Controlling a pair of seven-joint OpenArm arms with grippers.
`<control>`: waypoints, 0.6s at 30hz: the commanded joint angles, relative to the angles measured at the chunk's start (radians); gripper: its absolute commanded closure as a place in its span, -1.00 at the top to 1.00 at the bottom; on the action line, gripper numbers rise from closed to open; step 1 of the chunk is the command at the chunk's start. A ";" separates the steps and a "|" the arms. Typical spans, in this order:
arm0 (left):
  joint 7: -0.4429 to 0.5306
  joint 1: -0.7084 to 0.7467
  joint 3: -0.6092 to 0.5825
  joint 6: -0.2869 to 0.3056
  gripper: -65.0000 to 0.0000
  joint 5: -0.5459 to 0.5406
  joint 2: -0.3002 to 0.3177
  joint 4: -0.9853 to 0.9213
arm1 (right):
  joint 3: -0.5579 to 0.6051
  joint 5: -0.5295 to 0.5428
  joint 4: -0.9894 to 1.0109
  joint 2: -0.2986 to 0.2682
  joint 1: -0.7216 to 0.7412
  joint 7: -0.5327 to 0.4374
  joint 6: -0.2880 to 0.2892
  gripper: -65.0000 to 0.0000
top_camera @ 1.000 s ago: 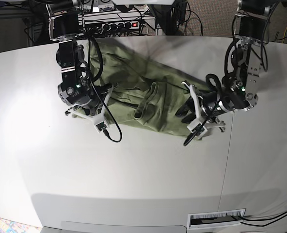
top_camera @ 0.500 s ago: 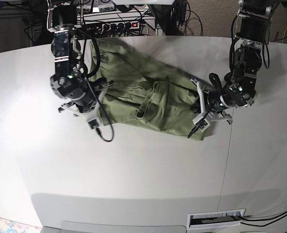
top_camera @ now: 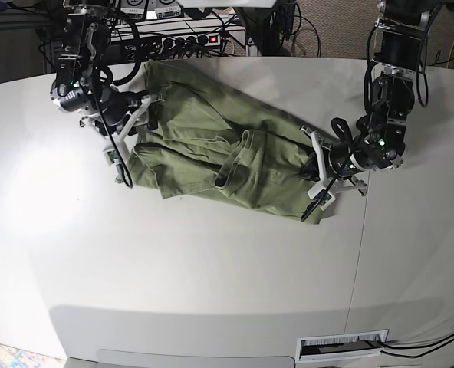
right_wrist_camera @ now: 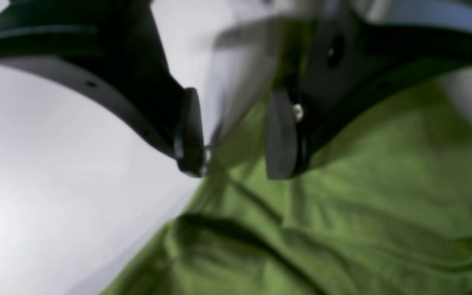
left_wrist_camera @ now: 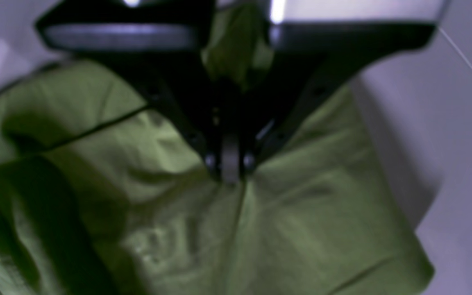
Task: Fold the T-shirt properly
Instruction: 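Fold the strip end held by the right gripper toward the left gripper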
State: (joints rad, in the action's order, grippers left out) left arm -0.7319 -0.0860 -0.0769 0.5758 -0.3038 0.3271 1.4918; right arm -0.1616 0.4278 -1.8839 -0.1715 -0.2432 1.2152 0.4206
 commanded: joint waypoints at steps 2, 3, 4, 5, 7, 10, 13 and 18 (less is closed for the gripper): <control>-0.016 -0.008 0.001 -0.003 -1.00 0.013 0.005 0.005 | -0.004 0.010 -0.017 -0.005 -0.008 -0.023 0.005 -0.19; -0.016 -0.008 0.002 -0.003 -1.00 0.013 0.005 0.004 | -0.004 0.009 -0.017 -0.005 -0.016 -0.031 0.005 -0.19; -0.016 -0.008 0.001 -0.003 -1.00 0.013 0.005 0.005 | -0.005 0.008 -0.017 -0.002 -0.023 -0.040 0.005 -0.19; -0.015 -0.008 0.002 -0.003 -1.00 0.013 0.005 0.004 | -0.006 0.006 -0.017 -0.002 -0.026 -0.047 0.005 -0.19; -0.015 -0.008 0.001 -0.003 -1.00 0.013 0.005 0.005 | -0.015 0.006 -0.017 -0.002 -0.026 -0.047 0.004 -0.19; -0.015 -0.007 0.001 -0.002 -1.00 0.013 0.005 0.004 | -0.053 0.011 -0.017 0.010 -0.026 -0.045 0.004 -0.19; -0.011 -0.007 0.001 0.001 -1.00 0.013 0.005 0.004 | -0.120 0.062 -0.017 0.037 -0.026 -0.056 0.005 -0.19; -0.001 -0.008 0.001 0.001 -1.00 0.013 0.005 0.004 | -0.166 0.102 -0.006 0.072 -0.031 -0.059 0.010 -0.19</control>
State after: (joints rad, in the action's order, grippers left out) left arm -0.7208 -0.0837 -0.0769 0.5758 -0.3031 0.3271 1.4918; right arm -0.3264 0.5098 -1.8774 -0.0944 -0.2771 1.1706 0.4217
